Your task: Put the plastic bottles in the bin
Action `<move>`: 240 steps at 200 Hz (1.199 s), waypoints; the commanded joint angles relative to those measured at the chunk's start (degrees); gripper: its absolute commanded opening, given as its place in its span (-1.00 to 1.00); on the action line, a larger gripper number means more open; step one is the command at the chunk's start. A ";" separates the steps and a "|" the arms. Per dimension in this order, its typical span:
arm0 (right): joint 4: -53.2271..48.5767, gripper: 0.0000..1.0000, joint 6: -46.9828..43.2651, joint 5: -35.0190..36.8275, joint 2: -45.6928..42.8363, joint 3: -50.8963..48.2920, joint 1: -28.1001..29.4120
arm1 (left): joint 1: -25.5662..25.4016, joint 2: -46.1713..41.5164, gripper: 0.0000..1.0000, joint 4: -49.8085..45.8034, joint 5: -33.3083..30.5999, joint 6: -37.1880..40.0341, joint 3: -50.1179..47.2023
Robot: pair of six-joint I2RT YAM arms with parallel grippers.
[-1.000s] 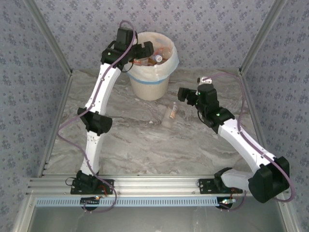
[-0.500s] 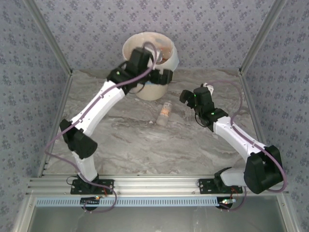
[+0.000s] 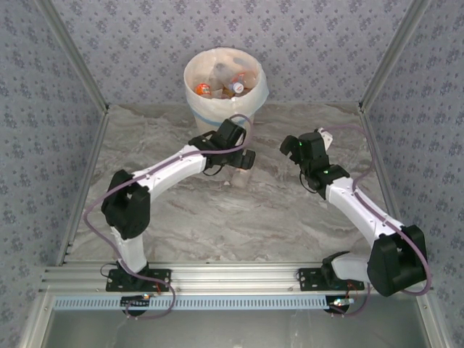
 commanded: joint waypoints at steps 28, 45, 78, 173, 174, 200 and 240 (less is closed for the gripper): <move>-1.98 1.00 1.55 1.71 -1.19 0.06 -0.26 | -2.38 10.18 0.99 -0.72 -3.31 -0.34 5.56; -2.30 1.00 1.55 1.86 -1.35 0.07 -0.29 | -2.32 13.16 0.99 -1.01 -3.46 -0.77 7.57; -2.76 1.00 1.25 2.38 -1.72 0.07 -0.24 | -2.40 17.62 0.93 -1.39 -3.18 -0.71 10.18; 3.19 1.00 -0.96 1.09 -3.81 -1.19 -0.32 | -2.45 14.13 0.13 -0.32 1.63 0.35 8.58; 3.24 1.00 -1.00 1.09 -3.85 -1.18 -0.37 | -2.42 13.96 0.12 -0.31 1.75 0.36 8.50; 5.16 1.00 -2.85 0.39 -5.84 -1.65 -0.31 | -2.50 8.96 0.04 -0.01 4.61 1.23 7.00; 12.05 1.00 -6.83 -4.71 -10.28 -4.53 -0.34 | -2.63 -1.82 0.00 4.23 8.19 2.30 2.22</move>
